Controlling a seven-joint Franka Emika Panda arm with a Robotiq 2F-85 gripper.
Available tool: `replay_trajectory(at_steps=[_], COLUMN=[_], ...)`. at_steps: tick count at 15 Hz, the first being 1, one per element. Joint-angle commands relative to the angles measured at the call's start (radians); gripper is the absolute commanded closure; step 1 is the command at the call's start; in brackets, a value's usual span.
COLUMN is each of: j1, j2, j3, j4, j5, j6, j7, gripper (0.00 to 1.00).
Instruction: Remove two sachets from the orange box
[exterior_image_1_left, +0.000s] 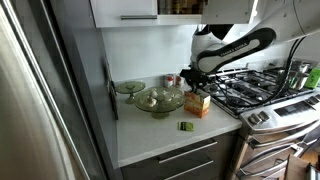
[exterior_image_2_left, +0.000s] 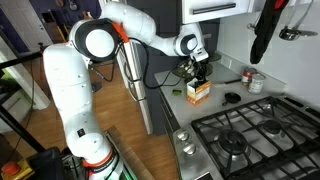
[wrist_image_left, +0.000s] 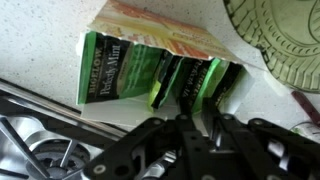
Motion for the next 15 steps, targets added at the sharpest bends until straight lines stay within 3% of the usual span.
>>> replay_trajectory(at_steps=[1, 6, 12, 15], j1=[0.025, 0.037, 0.039, 0.023], j2=[0.016, -0.028, -0.204, -0.302], j3=[-0.024, -0.032, -0.024, -0.008], j4=[0.02, -0.004, -0.105, -0.18], j5=[0.006, -0.011, -0.077, -0.048], j6=[-0.03, -0.029, -0.006, 0.01], j7=[0.01, 0.016, 0.011, -0.017], gripper=[1.0, 1.0, 1.0, 1.0])
